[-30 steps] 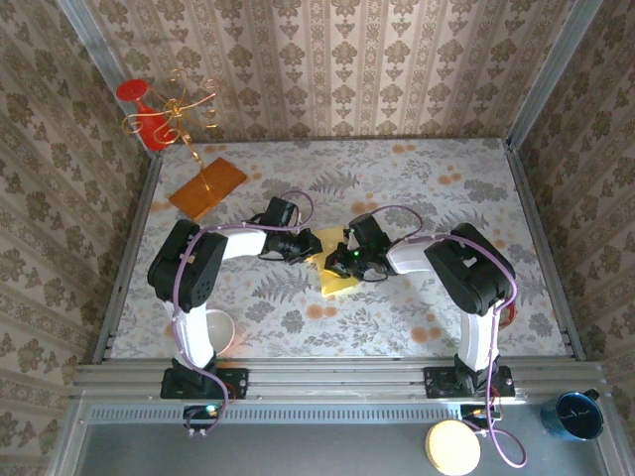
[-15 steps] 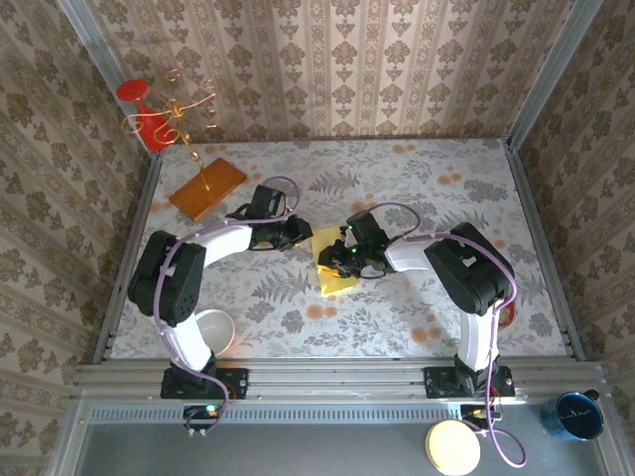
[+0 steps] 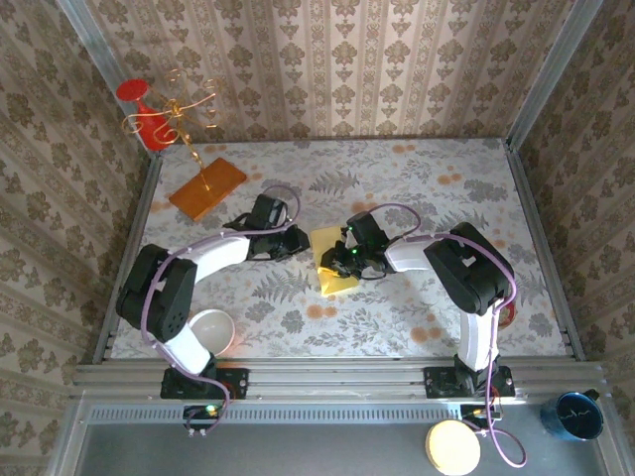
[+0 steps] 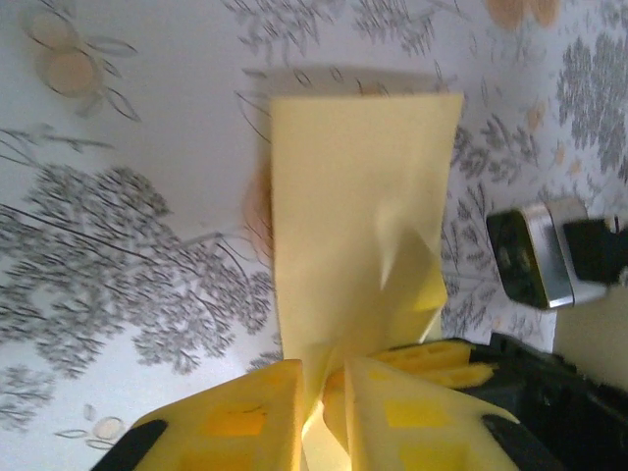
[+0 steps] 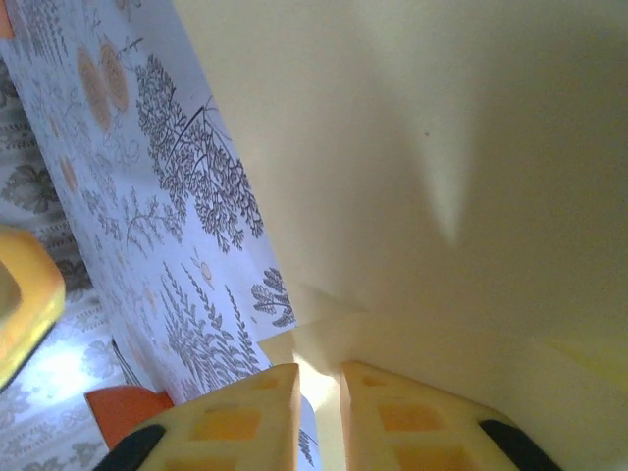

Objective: Fold a paper plane with a square sheet of paper (pick it up from the middle)

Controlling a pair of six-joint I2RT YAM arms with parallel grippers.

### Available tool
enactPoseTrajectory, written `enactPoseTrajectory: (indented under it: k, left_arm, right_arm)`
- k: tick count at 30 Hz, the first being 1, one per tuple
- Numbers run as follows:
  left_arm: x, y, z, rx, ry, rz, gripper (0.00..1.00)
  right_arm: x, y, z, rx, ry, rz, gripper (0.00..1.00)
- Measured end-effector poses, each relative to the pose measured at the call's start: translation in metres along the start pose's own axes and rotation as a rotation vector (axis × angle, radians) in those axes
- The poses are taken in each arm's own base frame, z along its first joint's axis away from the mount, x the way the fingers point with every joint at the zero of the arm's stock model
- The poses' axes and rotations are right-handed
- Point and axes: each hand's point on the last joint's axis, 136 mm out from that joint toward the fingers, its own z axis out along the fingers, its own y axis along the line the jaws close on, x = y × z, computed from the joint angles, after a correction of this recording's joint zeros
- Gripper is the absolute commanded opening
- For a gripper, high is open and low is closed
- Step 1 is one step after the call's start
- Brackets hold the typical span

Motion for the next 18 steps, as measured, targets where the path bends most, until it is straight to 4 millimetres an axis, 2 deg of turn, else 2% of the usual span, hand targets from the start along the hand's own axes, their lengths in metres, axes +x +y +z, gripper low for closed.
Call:
enactPoseTrajectory:
  k: [5,9,14,18]
  left_arm:
    - [0.02,-0.012,0.006,0.006,0.041,0.052,0.1]
    - [0.028,-0.016,0.009,0.006,0.061,0.068,0.06]
    - [0.035,-0.015,0.019,-0.006,0.091,0.075,0.01]
    - [0.041,-0.011,0.026,-0.023,0.118,0.069,0.0]
  right_arm:
    - [0.001,-0.005,0.0,0.016,-0.002,0.006,0.08]
    - [0.001,-0.005,0.0,0.019,-0.003,0.007,0.04]
    - [0.001,-0.006,0.0,0.019,-0.002,0.008,0.02]
    - [0.001,-0.006,0.0,0.019,-0.003,0.008,0.02]
